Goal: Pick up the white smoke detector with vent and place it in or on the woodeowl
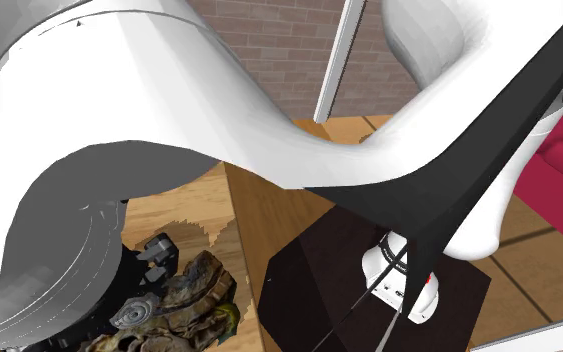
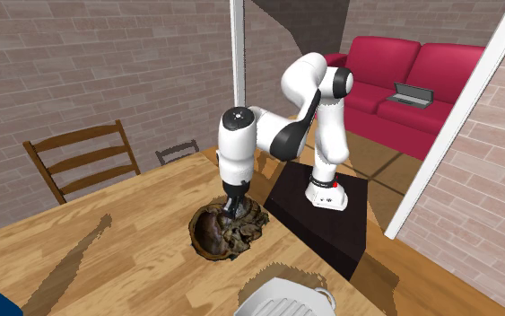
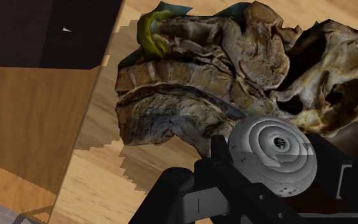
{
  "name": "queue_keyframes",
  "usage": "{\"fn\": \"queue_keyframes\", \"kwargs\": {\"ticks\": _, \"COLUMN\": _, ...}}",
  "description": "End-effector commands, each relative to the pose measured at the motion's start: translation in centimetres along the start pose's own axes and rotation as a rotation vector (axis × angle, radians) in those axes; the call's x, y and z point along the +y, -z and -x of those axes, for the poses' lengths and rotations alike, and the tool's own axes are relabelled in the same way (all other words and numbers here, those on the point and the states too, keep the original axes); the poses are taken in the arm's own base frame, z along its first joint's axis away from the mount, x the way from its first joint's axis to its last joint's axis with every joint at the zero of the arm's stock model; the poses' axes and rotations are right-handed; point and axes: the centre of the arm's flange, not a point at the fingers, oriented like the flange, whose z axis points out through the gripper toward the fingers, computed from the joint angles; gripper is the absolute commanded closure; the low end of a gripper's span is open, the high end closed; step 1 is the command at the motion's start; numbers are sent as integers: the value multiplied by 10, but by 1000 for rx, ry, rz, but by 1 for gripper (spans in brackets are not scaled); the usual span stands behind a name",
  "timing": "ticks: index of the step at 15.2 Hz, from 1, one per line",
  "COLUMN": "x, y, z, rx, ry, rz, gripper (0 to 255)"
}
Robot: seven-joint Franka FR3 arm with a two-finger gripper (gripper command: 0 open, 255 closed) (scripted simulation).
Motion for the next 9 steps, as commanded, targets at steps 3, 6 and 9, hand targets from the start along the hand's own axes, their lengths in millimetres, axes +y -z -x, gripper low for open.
{"fn": "queue_keyframes", "kwargs": {"ticks": 3, "x": 0, "y": -1, "z": 0, "rx": 0, "ry": 0, "rz": 0, "gripper": 255}}
{"fn": "queue_keyframes", "kwargs": {"ticks": 6, "x": 0, "y": -1, "z": 0, "rx": 0, "ry": 0, "rz": 0, "gripper": 255}}
{"fn": "queue_keyframes", "kwargs": {"ticks": 9, "x": 0, "y": -1, "z": 0, "rx": 0, "ry": 0, "rz": 0, "gripper": 0}}
